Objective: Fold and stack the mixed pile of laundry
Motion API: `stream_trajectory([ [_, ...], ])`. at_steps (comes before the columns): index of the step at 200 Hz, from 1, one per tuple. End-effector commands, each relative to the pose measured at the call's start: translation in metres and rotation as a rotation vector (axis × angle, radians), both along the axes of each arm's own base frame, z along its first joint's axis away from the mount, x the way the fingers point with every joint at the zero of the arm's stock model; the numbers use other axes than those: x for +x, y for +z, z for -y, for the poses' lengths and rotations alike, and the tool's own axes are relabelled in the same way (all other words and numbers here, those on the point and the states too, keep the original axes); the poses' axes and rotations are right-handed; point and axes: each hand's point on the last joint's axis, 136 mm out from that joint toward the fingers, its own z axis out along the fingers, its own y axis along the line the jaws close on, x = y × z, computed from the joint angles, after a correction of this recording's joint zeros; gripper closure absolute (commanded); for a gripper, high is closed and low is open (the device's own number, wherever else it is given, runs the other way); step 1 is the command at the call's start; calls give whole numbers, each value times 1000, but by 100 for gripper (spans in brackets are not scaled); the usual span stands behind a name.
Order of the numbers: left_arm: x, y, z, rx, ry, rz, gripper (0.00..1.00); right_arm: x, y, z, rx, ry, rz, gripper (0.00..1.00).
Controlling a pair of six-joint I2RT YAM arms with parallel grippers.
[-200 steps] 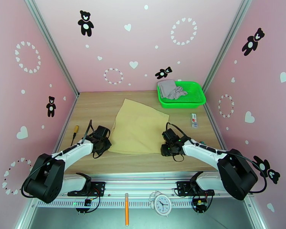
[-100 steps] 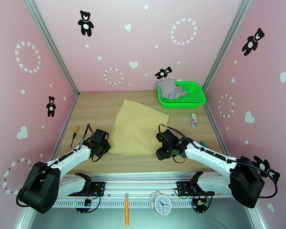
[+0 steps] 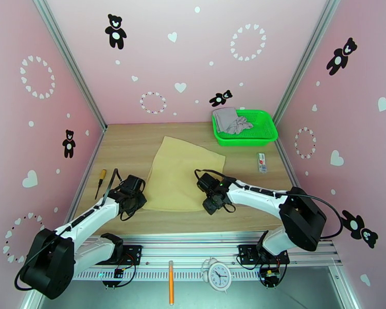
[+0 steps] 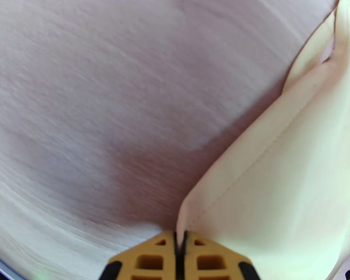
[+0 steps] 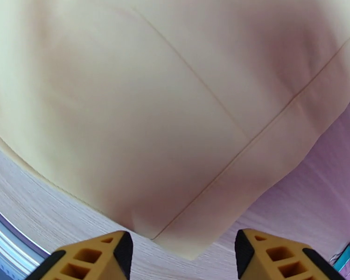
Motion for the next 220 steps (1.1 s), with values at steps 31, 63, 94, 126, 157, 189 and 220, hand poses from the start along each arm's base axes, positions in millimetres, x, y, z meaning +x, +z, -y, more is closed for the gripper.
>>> stream_trajectory([
  [31,33,24,-8,98,1,35,100,-9,6,-22,-95,324,-11,32],
  [63,43,27,-5,102,-12,38,100,-15,4,-15,-181,539,20,30],
  [94,44,25,0,77,-18,43,100,-17,-3,-3,-216,555,25,29],
  [126,43,26,-1,75,-19,43,100,-8,-21,-6,-256,542,30,30],
  [157,42,27,-1,75,-16,44,100,-5,-40,-7,-265,525,35,33],
  [189,40,26,-2,73,-15,41,100,-1,-49,1,-329,522,43,57],
  [220,37,27,-2,67,-12,45,100,2,-50,1,-339,516,46,87],
])
